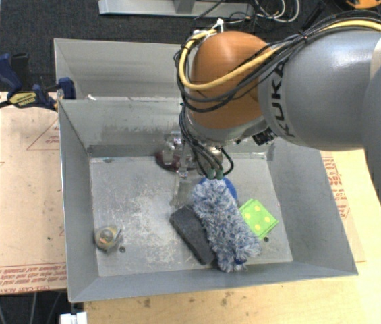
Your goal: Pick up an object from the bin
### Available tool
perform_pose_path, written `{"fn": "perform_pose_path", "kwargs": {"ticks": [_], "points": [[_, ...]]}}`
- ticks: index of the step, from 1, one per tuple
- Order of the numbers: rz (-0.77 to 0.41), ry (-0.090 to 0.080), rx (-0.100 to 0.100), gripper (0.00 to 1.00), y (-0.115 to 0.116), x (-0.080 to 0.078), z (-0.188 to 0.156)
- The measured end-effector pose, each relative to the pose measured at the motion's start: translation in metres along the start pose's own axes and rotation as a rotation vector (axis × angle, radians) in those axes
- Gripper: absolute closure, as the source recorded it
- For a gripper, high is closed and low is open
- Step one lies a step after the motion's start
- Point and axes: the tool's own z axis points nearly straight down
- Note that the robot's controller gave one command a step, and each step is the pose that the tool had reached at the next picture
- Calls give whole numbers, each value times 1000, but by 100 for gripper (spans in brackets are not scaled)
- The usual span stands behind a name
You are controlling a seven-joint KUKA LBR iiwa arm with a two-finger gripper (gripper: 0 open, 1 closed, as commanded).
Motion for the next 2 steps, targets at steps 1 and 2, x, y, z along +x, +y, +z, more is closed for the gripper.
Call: {"fn": "perform_pose_path", "kwargs": {"ticks": [1,2], "points": [[-13,-2,-1,0,-37,10,23],[43,-1,2,0,-62,-6,39]]}}
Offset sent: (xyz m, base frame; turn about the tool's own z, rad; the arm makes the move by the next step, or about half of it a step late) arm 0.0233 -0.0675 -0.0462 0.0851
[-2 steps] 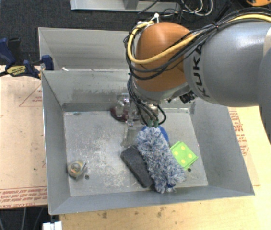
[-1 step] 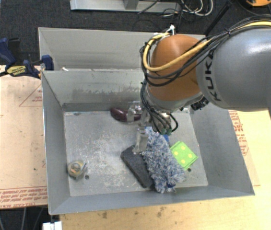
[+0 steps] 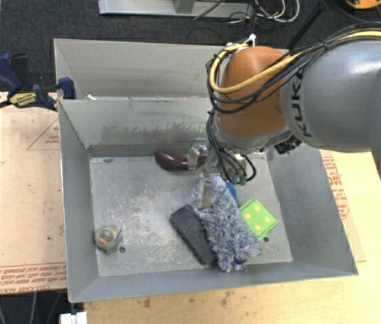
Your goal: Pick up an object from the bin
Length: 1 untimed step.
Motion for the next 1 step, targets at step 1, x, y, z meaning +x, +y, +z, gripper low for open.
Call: {"fn": "perform_pose_path", "kwargs": {"ticks": [1], "points": [[8,-3,-2,0,-17,16,20]]}}
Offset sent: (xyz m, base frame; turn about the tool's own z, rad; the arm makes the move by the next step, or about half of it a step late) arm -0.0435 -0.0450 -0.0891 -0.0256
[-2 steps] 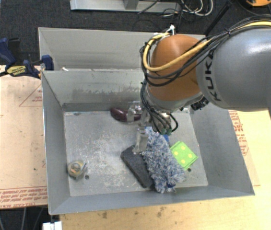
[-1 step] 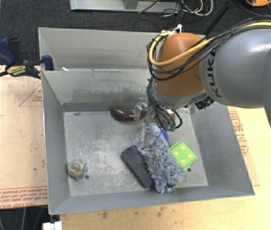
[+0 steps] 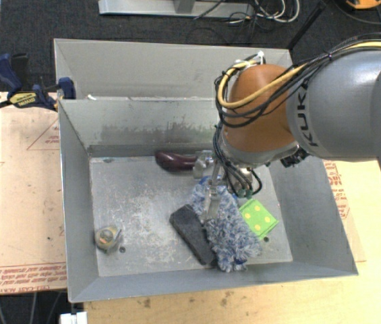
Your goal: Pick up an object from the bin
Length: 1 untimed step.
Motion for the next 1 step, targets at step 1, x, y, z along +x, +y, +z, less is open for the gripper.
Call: {"fn": "perform_pose_path", "kwargs": {"ticks": [1], "points": [[-23,-1,0,0,-20,17,48]]}}
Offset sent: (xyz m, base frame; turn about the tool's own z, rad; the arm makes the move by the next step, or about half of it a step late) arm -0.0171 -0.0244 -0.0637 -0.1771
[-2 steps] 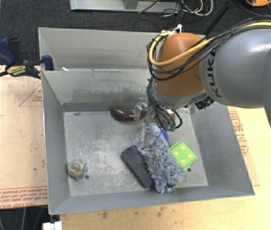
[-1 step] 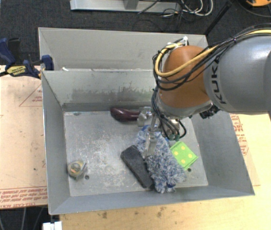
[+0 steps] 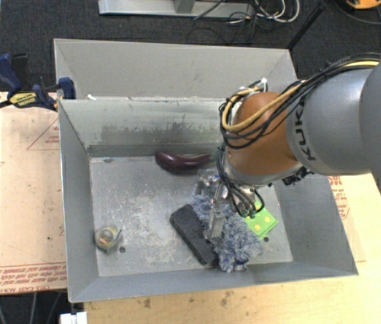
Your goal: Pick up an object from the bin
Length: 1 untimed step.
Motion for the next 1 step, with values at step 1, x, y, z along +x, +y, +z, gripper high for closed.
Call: {"fn": "perform_pose_path", "kwargs": {"ticks": [1], "points": [[-153,4,0,100,-5,-2,14]]}}
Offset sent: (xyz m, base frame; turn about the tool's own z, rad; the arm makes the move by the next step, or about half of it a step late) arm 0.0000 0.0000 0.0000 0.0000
